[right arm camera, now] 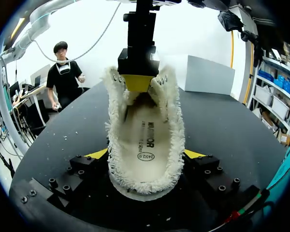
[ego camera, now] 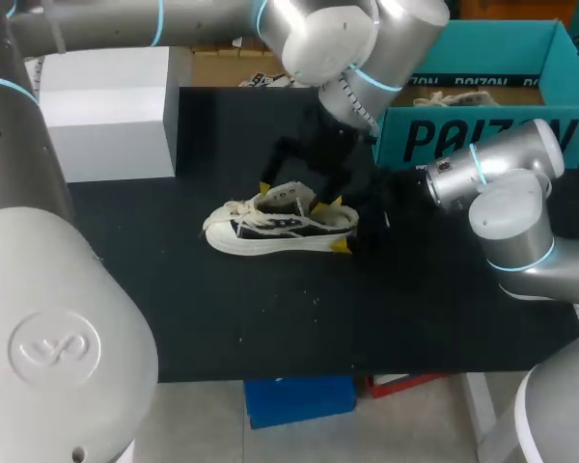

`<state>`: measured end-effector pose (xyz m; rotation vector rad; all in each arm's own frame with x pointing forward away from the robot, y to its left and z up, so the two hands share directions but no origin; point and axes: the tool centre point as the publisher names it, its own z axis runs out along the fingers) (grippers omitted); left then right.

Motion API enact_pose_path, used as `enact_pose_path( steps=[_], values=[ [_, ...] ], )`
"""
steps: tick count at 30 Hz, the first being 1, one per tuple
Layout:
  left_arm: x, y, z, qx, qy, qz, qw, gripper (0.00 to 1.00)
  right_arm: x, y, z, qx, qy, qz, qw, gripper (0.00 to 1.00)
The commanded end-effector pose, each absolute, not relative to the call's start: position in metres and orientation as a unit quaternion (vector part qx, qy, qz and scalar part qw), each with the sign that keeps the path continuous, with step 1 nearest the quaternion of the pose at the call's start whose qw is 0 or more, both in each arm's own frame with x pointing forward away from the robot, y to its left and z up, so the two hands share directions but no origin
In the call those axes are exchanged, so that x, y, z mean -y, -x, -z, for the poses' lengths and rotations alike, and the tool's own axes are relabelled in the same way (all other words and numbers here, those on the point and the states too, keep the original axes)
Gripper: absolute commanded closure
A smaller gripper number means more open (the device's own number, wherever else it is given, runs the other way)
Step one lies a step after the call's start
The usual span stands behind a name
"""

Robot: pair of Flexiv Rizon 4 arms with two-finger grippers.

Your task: Take the shoe out of the shoebox, open the shoe tongue, remove and reinsert the insole, then place the shoe into the shoebox

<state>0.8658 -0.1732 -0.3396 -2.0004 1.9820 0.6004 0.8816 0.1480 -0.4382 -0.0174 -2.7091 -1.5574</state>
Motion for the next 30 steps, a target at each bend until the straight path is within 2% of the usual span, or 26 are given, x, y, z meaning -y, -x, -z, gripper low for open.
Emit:
enact_pose_path(
  steps=[1, 4, 6, 7, 12, 15, 16, 17, 20, 21, 30],
  values=[
    [0.174, -0.858, 0.344, -0.679, 0.685, -0.214, 0.155, 0.00, -0.150, -0.883, 0.440, 0.867, 0.006, 0.497, 0.009, 1.00],
    [0.171, -0.855, 0.347, -0.676, 0.688, -0.212, 0.156, 0.02, -0.150, -0.883, 0.440, 0.867, 0.006, 0.497, 0.009, 1.00],
    [0.169, -0.854, 0.349, -0.675, 0.690, -0.210, 0.154, 0.12, -0.150, -0.883, 0.440, 0.867, 0.006, 0.497, 0.009, 1.00],
    [0.168, -0.854, 0.351, -0.674, 0.691, -0.211, 0.156, 0.20, -0.150, -0.883, 0.440, 0.867, 0.006, 0.497, 0.009, 1.00],
    [0.163, -0.855, 0.358, -0.670, 0.693, -0.214, 0.161, 0.25, -0.150, -0.883, 0.440, 0.867, 0.006, 0.497, 0.009, 1.00],
    [0.162, -0.856, 0.361, -0.668, 0.692, -0.215, 0.167, 0.51, -0.150, -0.883, 0.440, 0.867, 0.006, 0.497, 0.009, 1.00],
    [0.162, -0.857, 0.362, -0.669, 0.692, -0.215, 0.167, 0.52, -0.150, -0.883, 0.440, 0.867, 0.006, 0.497, 0.009, 1.00],
    [0.162, -0.858, 0.362, -0.667, 0.692, -0.215, 0.170, 0.58, -0.150, -0.883, 0.440, 0.867, 0.006, 0.497, 0.009, 1.00],
    [0.163, -0.860, 0.363, -0.666, 0.693, -0.215, 0.172, 0.95, -0.150, -0.883, 0.440, 0.867, 0.006, 0.497, 0.009, 1.00],
    [0.164, -0.861, 0.362, -0.666, 0.693, -0.215, 0.172, 1.00, -0.150, -0.883, 0.440, 0.867, 0.006, 0.497, 0.009, 1.00],
    [0.165, -0.865, 0.356, -0.665, 0.696, -0.201, 0.181, 1.00, -0.150, -0.883, 0.440, 0.867, 0.006, 0.497, 0.009, 1.00]
  ],
)
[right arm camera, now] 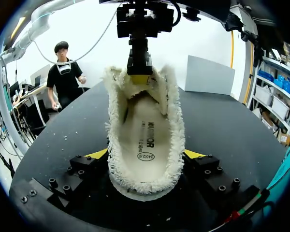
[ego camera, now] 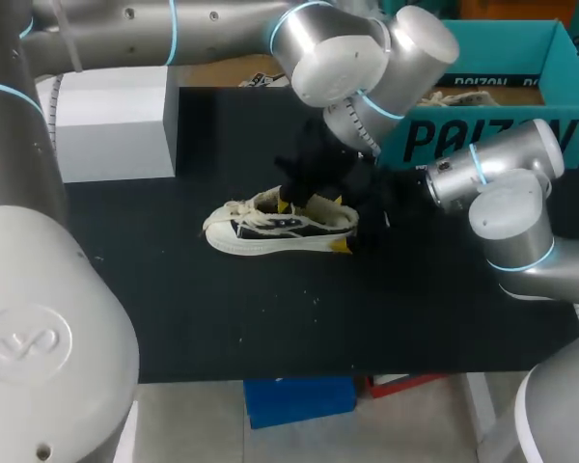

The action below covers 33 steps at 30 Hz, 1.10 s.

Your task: Take the shoe out of the shoebox, open the shoe tongue, remove and reinsert the insole, then place the shoe into the shoebox

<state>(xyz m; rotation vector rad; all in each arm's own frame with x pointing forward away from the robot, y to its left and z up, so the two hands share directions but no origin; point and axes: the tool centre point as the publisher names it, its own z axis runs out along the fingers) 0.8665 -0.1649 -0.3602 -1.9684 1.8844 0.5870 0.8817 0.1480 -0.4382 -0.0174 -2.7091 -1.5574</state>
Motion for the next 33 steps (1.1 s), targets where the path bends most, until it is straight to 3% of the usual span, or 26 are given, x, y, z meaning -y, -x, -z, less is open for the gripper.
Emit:
enact_pose_path(
  steps=[1, 12, 25, 33],
  values=[
    [0.164, -0.865, 0.354, -0.665, 0.696, -0.199, 0.183, 1.00, -0.150, -0.883, 0.440, 0.867, 0.006, 0.497, 0.009, 1.00],
    [0.154, -0.858, 0.320, -0.660, 0.712, -0.138, 0.197, 1.00, -0.150, -0.883, 0.440, 0.867, 0.006, 0.497, 0.009, 1.00],
    [0.126, -0.849, 0.329, -0.686, 0.717, -0.043, 0.114, 1.00, -0.150, -0.883, 0.440, 0.867, 0.006, 0.497, 0.009, 1.00],
    [0.104, -0.849, 0.330, -0.662, 0.742, -0.022, 0.107, 1.00, -0.150, -0.883, 0.440, 0.867, 0.006, 0.497, 0.009, 1.00]
  ],
)
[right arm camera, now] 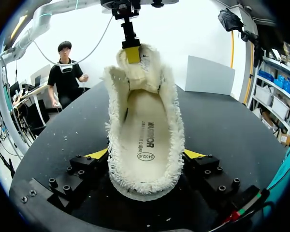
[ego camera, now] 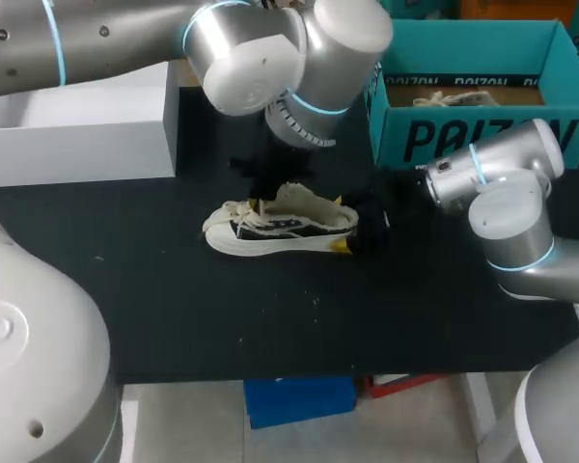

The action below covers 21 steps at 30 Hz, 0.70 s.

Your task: Take the shoe out of the shoebox, open the shoe tongue, remove and reinsert the insole, then place the shoe into the shoebox

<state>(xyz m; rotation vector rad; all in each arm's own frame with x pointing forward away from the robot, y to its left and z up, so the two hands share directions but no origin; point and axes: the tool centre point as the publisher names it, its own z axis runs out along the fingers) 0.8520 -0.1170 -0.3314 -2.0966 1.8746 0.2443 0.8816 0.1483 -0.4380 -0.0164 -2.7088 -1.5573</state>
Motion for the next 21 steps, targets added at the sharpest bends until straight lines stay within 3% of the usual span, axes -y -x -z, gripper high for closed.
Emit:
enact_pose_path(
  steps=[1, 21],
  values=[
    [0.102, -0.849, 0.330, -0.662, 0.742, -0.021, 0.106, 1.00, -0.150, -0.883, 0.440, 0.867, 0.006, 0.497, 0.009, 1.00],
    [0.082, -0.845, 0.351, -0.640, 0.764, -0.012, 0.080, 1.00, -0.150, -0.883, 0.440, 0.867, 0.006, 0.497, 0.009, 1.00]
  ],
)
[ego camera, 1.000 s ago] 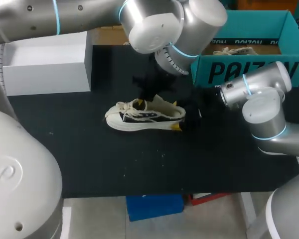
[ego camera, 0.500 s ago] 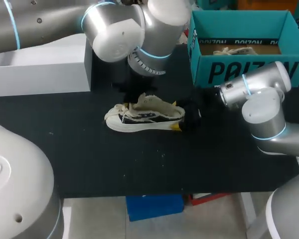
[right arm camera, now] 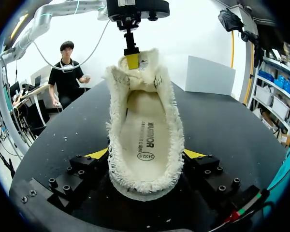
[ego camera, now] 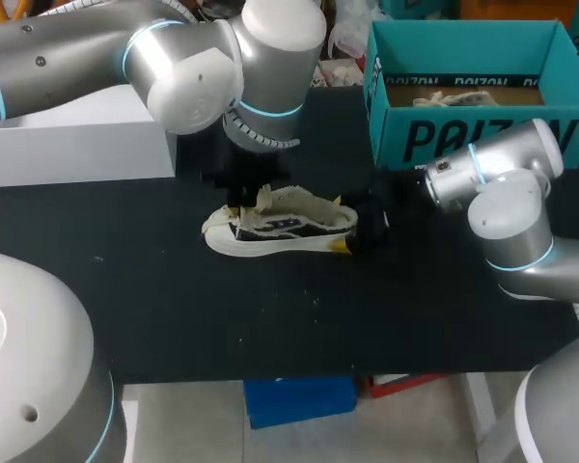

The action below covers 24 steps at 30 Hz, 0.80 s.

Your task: Take the shoe out of the shoebox, open the shoe tongue, remove and reinsert the insole, then place the shoe into the shoebox

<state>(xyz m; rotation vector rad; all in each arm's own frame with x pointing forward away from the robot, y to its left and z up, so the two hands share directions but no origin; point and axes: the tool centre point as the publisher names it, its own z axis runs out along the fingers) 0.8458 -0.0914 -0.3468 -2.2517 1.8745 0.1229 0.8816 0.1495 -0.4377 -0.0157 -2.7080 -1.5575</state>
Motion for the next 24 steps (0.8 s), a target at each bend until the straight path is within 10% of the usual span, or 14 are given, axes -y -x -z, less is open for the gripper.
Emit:
enact_pose_path(
  steps=[1, 19, 20, 22, 24],
  values=[
    [0.081, -0.844, 0.352, -0.640, 0.764, -0.010, 0.079, 1.00, -0.150, -0.883, 0.440, 0.867, 0.006, 0.497, 0.009, 1.00],
    [0.068, -0.841, 0.366, -0.628, 0.777, -0.005, 0.055, 1.00, -0.150, -0.883, 0.440, 0.867, 0.006, 0.497, 0.009, 1.00],
    [0.067, -0.841, 0.365, -0.629, 0.775, -0.003, 0.053, 0.88, -0.150, -0.883, 0.440, 0.867, 0.006, 0.497, 0.009, 1.00],
    [0.067, -0.839, 0.361, -0.633, 0.772, -0.001, 0.052, 0.00, -0.150, -0.883, 0.440, 0.867, 0.006, 0.497, 0.009, 1.00],
    [0.066, -0.837, 0.355, -0.643, 0.764, 0.004, 0.052, 0.00, -0.150, -0.883, 0.440, 0.867, 0.006, 0.497, 0.009, 1.00]
  ],
)
